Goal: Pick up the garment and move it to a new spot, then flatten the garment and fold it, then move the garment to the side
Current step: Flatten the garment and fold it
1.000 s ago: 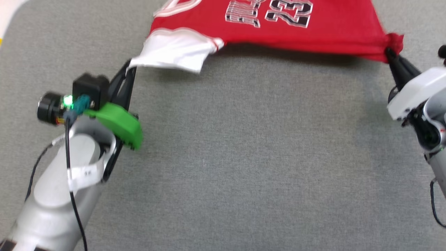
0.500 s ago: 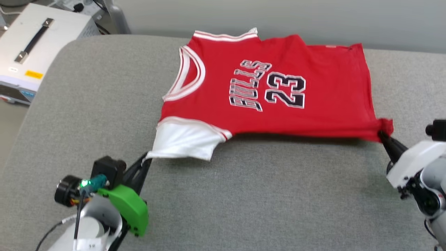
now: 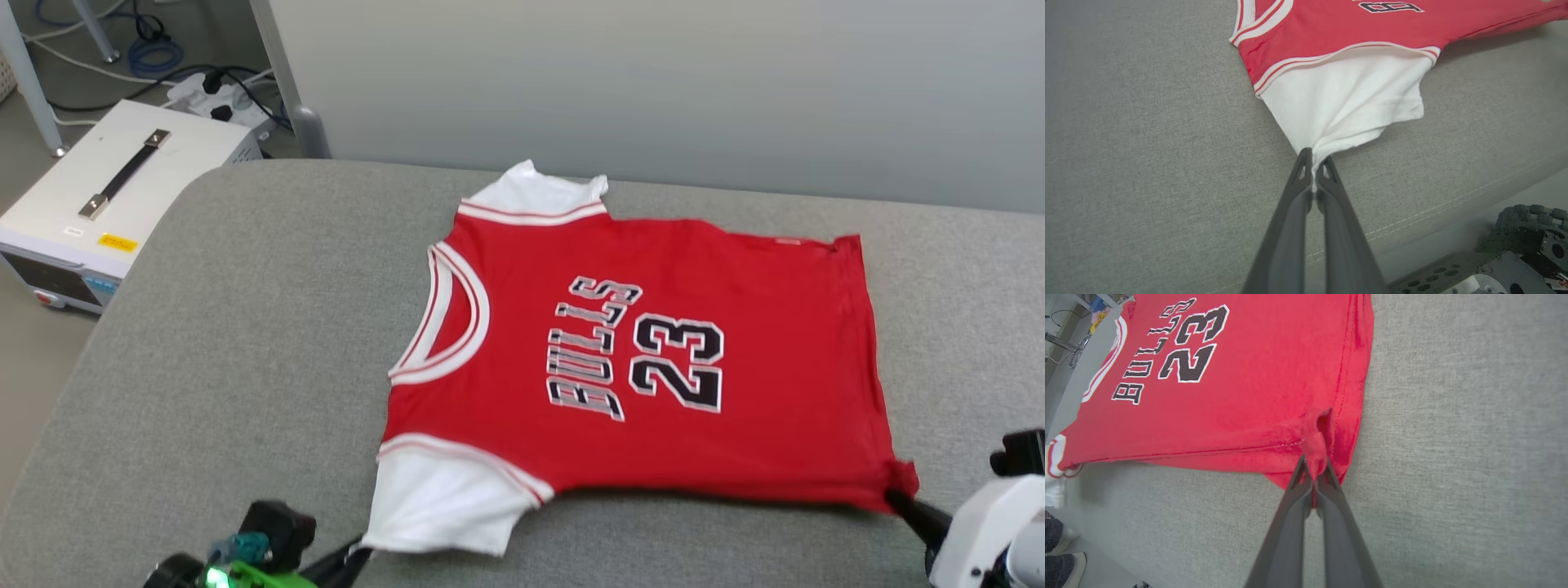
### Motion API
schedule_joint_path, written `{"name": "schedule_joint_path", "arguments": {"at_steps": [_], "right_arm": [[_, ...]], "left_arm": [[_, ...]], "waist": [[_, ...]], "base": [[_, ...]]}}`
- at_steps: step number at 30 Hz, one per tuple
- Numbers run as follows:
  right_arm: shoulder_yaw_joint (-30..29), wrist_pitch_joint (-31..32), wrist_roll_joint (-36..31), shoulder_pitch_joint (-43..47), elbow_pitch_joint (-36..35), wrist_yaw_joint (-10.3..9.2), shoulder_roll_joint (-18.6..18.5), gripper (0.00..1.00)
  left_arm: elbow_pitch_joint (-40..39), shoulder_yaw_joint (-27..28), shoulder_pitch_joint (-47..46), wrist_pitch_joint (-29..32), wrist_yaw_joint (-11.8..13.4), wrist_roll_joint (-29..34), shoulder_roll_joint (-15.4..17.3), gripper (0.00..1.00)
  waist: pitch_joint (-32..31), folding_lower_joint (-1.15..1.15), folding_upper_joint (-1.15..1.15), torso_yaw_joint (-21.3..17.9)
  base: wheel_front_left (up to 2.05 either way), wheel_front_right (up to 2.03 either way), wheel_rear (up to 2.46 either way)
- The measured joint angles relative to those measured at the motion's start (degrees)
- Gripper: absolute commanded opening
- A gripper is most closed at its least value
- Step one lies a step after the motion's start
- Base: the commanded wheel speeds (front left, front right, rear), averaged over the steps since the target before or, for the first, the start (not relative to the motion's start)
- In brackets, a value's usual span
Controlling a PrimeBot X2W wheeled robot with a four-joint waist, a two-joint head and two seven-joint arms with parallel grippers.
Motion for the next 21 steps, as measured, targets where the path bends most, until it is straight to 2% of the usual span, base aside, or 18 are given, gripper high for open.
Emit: {"name": "schedule_joint_path", "arguments": {"at_steps": [5, 11, 21], "right_arm": [[-2.4, 4.4, 0.1, 6.2, -4.7, 0.0, -0.9, 0.0], [-7.9, 7.0, -0.8, 8.8, -11.0, 0.0, -0.6, 0.0], [-16.1, 12.0, -6.3, 8.7, -19.0, 0.0, 3.8, 0.0]], "left_arm": [[-3.1, -1.1, 3.9, 2.7, -0.5, -1.8, 2.6, 0.0], [-5.4, 0.3, 3.6, 1.6, 0.0, -1.7, 3.4, 0.0], [-6.7, 2.2, -6.1, 1.7, -0.3, 1.2, 3.3, 0.0]], "waist": [[-1.4, 0.0, 0.0, -0.2], [-0.6, 0.0, 0.0, -0.8], [2.7, 0.0, 0.0, -2.3]], "base": [[0.0, 0.0, 0.0], [0.0, 0.0, 0.0], [0.0, 0.0, 0.0]]}}
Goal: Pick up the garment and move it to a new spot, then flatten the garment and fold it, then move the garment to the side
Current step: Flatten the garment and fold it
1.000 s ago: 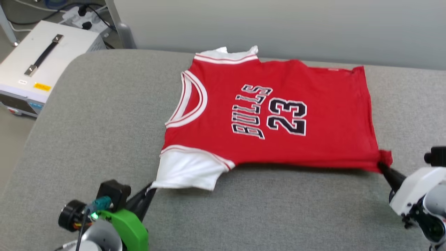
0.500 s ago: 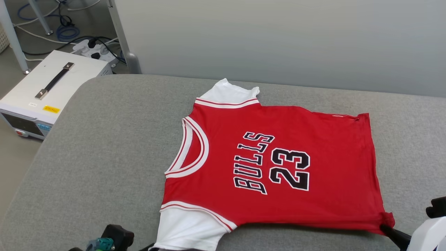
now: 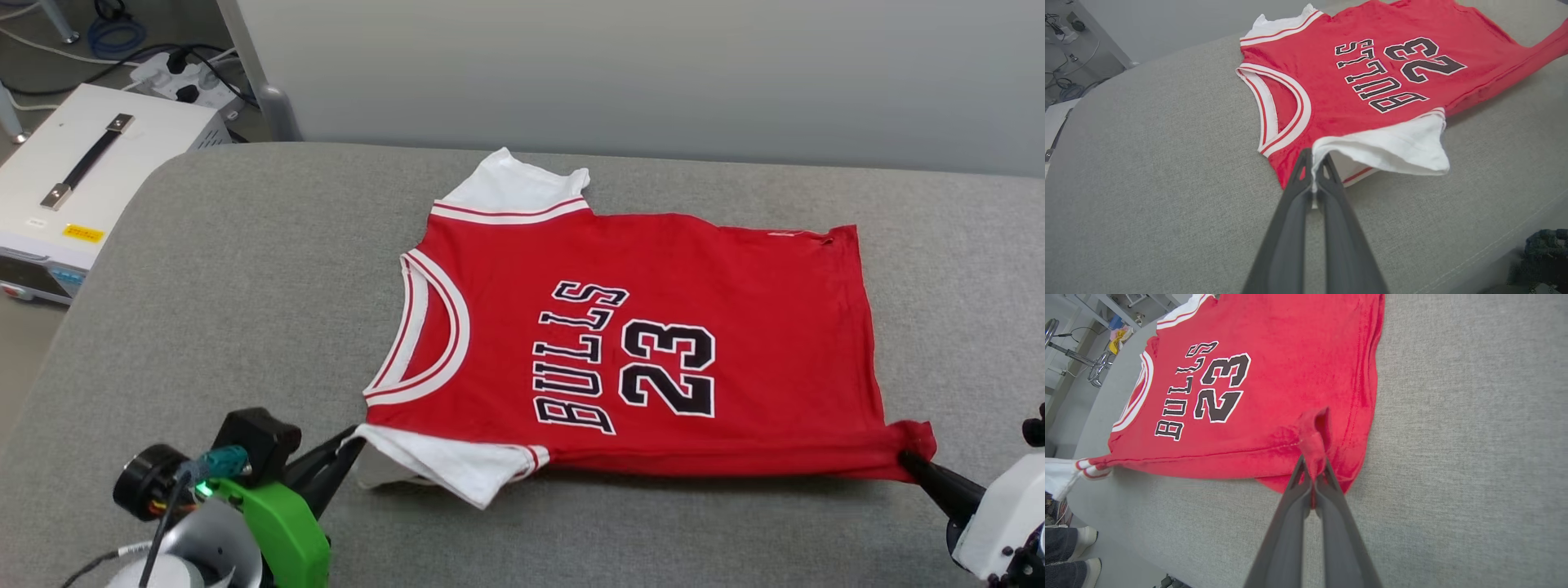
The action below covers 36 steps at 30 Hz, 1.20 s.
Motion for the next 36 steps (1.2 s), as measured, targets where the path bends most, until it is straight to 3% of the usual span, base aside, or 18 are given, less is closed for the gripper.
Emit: {"name": "schedule_joint_path", "arguments": {"at_steps": [7, 16, 27, 32, 33, 34, 36], "right_arm": [[-3.8, 3.3, -4.9, -3.8, -2.4, 0.0, 3.6, 0.0], [-3.9, 6.1, -9.5, -11.5, -0.5, 0.0, 6.9, 0.0], [-1.3, 6.6, -11.5, -17.4, 4.6, 0.0, 7.6, 0.0], [0.0, 5.3, -11.5, -19.6, 7.9, 0.0, 7.4, 0.0], [0.1, 5.2, -11.5, -19.8, 8.3, 0.0, 7.4, 0.0], [0.5, 3.6, -11.5, -20.1, 9.4, 0.0, 7.3, 1.0], [0.8, 3.1, -11.5, -20.2, 9.9, 0.0, 7.1, 1.0]], "left_arm": [[2.2, 0.3, -9.2, 3.2, -2.6, 0.5, -0.4, 0.0], [10.2, -0.9, -19.6, 5.4, -6.3, 1.6, -1.3, 0.0], [22.3, -5.0, -27.8, 6.0, -7.6, 1.9, -3.3, 0.0], [29.2, -7.9, -31.2, 3.4, -7.7, 1.9, -6.1, 0.0], [30.3, -8.3, -31.6, 3.4, -7.8, 1.8, -6.6, 0.48], [33.6, -9.1, -32.5, 1.5, -7.8, 2.0, -7.9, 1.0], [35.4, -9.1, -33.0, 0.4, -7.8, 2.0, -8.8, 1.0]], "waist": [[3.4, 0.0, 0.0, -1.1], [8.4, 0.0, 0.0, -3.3], [13.3, 0.01, 0.0, -5.6], [14.6, 0.01, 0.0, -5.7], [14.7, 0.01, 0.0, -5.6], [14.6, 0.01, 0.0, -5.3], [14.4, 0.01, 0.0, -5.2]], "base": [[0.0, 0.0, 0.0], [0.0, 0.0, 0.0], [0.0, 0.0, 0.0], [0.0, 0.0, 0.0], [0.0, 0.0, 0.0], [0.0, 0.0, 0.0], [0.0, 0.0, 0.0]]}}
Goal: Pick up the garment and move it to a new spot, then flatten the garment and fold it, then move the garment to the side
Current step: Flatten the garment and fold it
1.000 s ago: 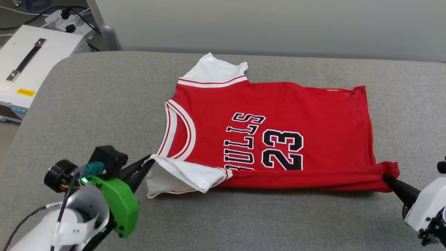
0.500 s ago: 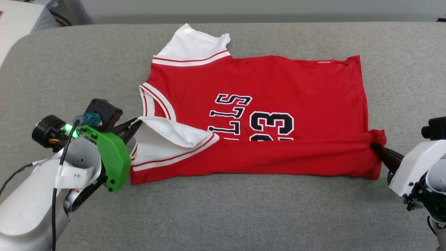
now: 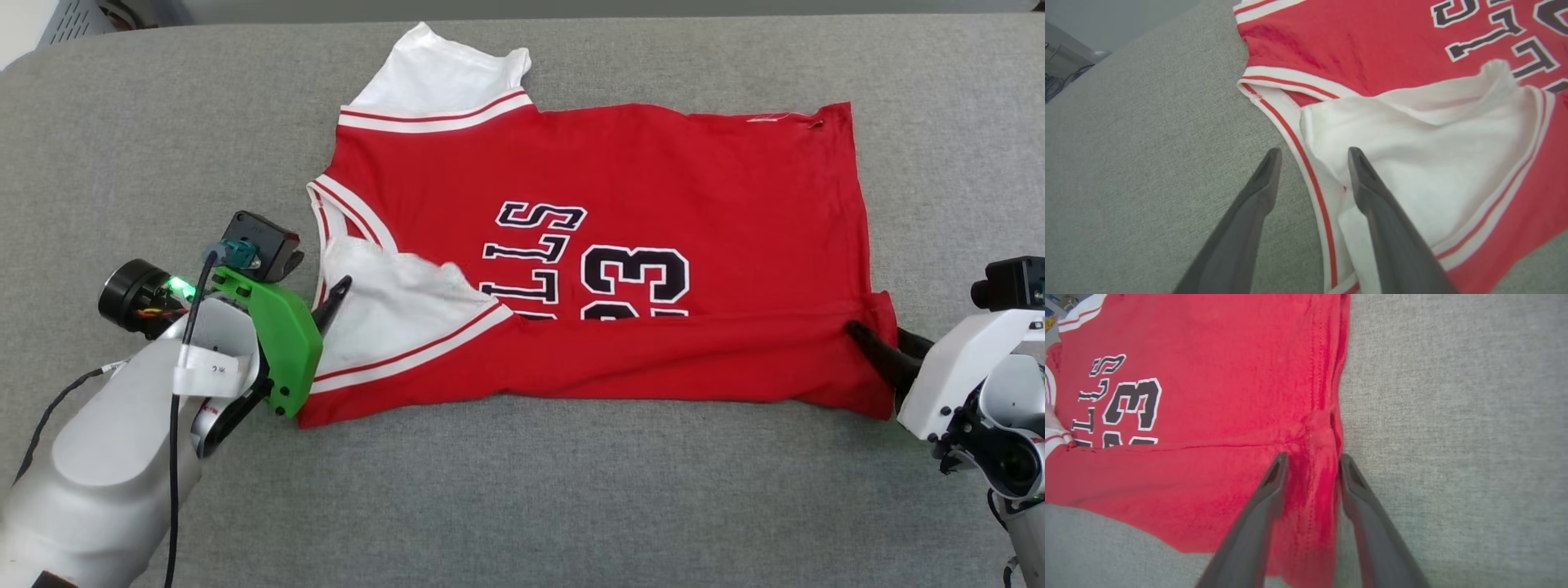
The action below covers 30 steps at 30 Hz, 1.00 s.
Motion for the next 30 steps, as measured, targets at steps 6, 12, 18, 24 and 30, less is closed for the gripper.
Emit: {"name": "schedule_joint_path", "arguments": {"at_steps": [6, 12, 18, 24, 30], "right_arm": [[1.0, -2.1, 0.1, 0.0, -0.2, 0.0, -1.4, 1.0], [2.0, -3.7, -1.8, 1.6, -4.0, 0.0, -3.4, 1.0], [1.8, -2.4, -5.9, 6.4, -8.3, 0.0, -3.2, 1.0], [-2.3, 1.7, -11.5, 11.2, -13.1, 0.0, -0.4, 1.0], [-6.9, 8.1, -18.0, 15.4, -18.0, 0.0, 5.2, 1.0]], "left_arm": [[4.8, 2.8, -0.3, -6.8, 2.4, -1.3, -3.2, 1.0], [4.1, 8.0, 2.2, -12.8, 6.2, -6.2, -4.6, 1.0], [-3.0, 11.1, 11.0, -15.3, 10.4, -10.3, -5.1, 1.0], [-11.0, 9.9, 19.4, -13.3, 15.6, -10.3, -3.7, 1.0], [-16.6, 8.7, 25.1, -7.5, 19.6, -11.1, -1.6, 1.0]], "waist": [[-1.7, 0.0, 0.0, 0.4], [-4.6, 0.0, 0.0, 0.9], [-7.6, 0.0, 0.0, 1.3], [-9.5, 0.0, 0.0, 1.7], [-9.4, 0.0, 0.0, 1.2]], "base": [[0.0, 0.0, 0.0], [0.0, 0.0, 0.0], [0.0, 0.0, 0.0], [0.0, 0.0, 0.0], [0.0, 0.0, 0.0]]}}
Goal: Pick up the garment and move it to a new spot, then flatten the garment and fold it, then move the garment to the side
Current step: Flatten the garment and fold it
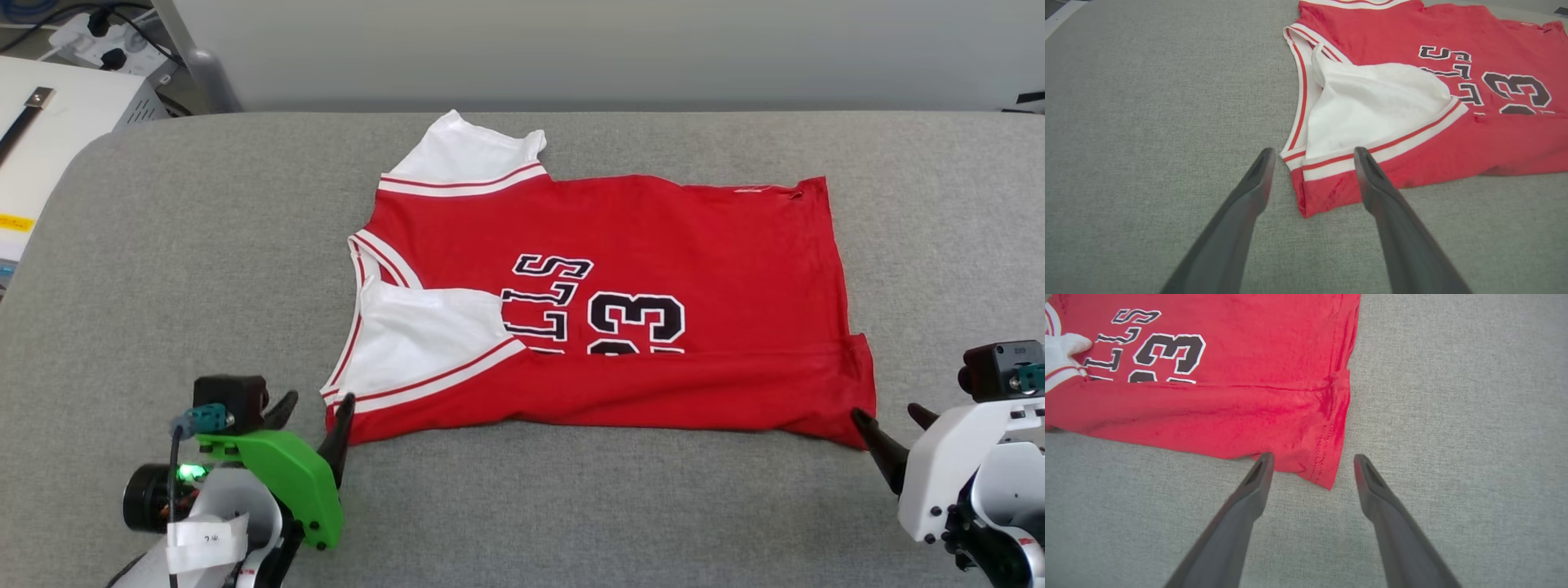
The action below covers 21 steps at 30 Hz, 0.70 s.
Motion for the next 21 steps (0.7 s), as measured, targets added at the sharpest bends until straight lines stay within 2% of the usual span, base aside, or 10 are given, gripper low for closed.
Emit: {"name": "schedule_joint_path", "arguments": {"at_steps": [6, 21], "right_arm": [[-1.2, 2.7, -2.4, 0.7, -5.0, 0.0, 3.9, 1.0], [-1.5, 3.8, -3.9, 1.1, -7.8, 0.0, 6.2, 1.0]], "left_arm": [[-2.2, -1.1, 1.0, 5.4, 2.6, 0.0, 2.3, 1.0], [2.3, -1.2, -0.7, 6.5, 3.3, 0.0, 2.1, 1.0]], "waist": [[1.7, 0.0, 0.0, -0.7], [6.4, 0.0, 0.0, -3.4]], "base": [[0.0, 0.0, 0.0], [0.0, 0.0, 0.0]]}}
